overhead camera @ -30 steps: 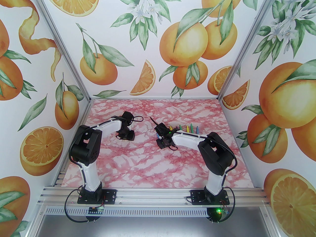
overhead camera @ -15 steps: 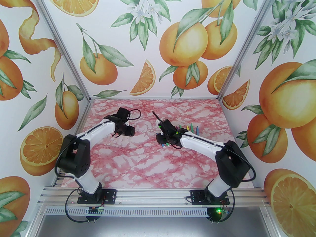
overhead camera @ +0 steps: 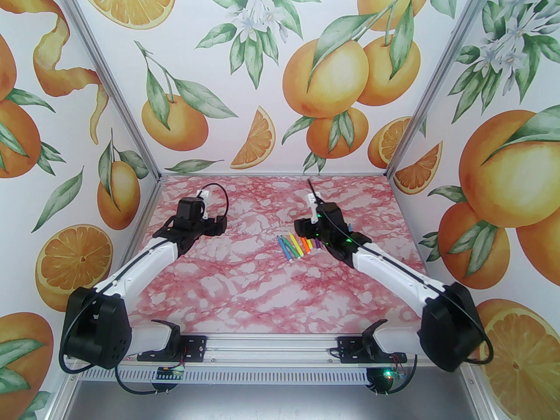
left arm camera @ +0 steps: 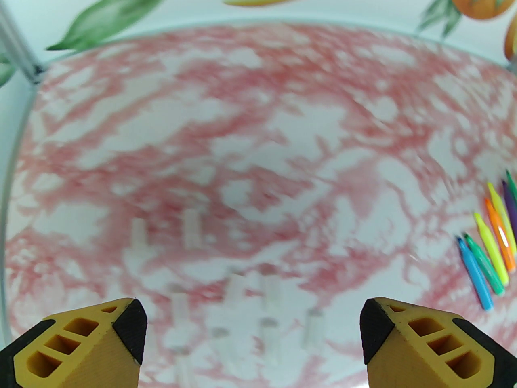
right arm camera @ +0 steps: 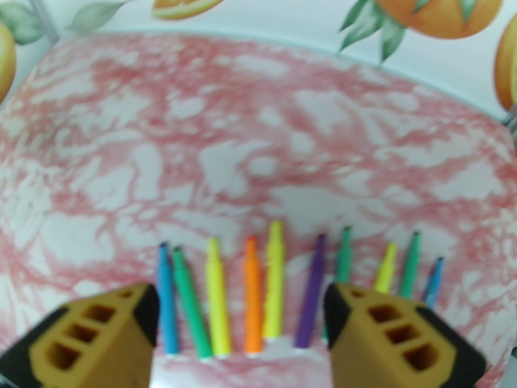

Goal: Open the pen caps

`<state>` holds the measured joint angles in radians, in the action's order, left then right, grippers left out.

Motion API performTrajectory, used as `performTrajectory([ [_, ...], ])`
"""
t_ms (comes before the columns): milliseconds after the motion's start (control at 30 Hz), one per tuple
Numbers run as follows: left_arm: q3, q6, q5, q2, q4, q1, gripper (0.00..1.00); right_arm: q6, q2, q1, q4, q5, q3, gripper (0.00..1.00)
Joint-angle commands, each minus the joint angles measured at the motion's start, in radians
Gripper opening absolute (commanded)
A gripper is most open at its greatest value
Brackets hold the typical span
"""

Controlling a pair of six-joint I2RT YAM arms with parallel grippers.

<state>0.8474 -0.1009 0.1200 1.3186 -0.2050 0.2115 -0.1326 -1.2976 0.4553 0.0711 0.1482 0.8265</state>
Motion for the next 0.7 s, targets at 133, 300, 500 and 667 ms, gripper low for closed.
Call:
performTrajectory([
  [133, -0.127, 0.065, 0.176, -0.035, 0.3, -0.054, 0.95, 0.042, 0.086, -0.121, -0.267, 0.116, -0.158, 0.88],
  [300, -0.274, 0.19, 0.226, 0.032, 0.669, -0.095, 0.98, 0.045, 0.05, -0.26, -0.554, 0.239, -0.316, 0.98],
  [500, -0.369, 0.237, 0.217, 0.14, 0.927, -0.098, 1.0, 0.078, 0.068, -0.275, -0.83, 0.313, -0.472, 1.0],
  [667, -0.401, 0.248, 0.189, 0.205, 1.033, -0.1, 1.0, 0.068, 0.008, -0.298, -0.893, 0.262, -0.501, 1.0],
])
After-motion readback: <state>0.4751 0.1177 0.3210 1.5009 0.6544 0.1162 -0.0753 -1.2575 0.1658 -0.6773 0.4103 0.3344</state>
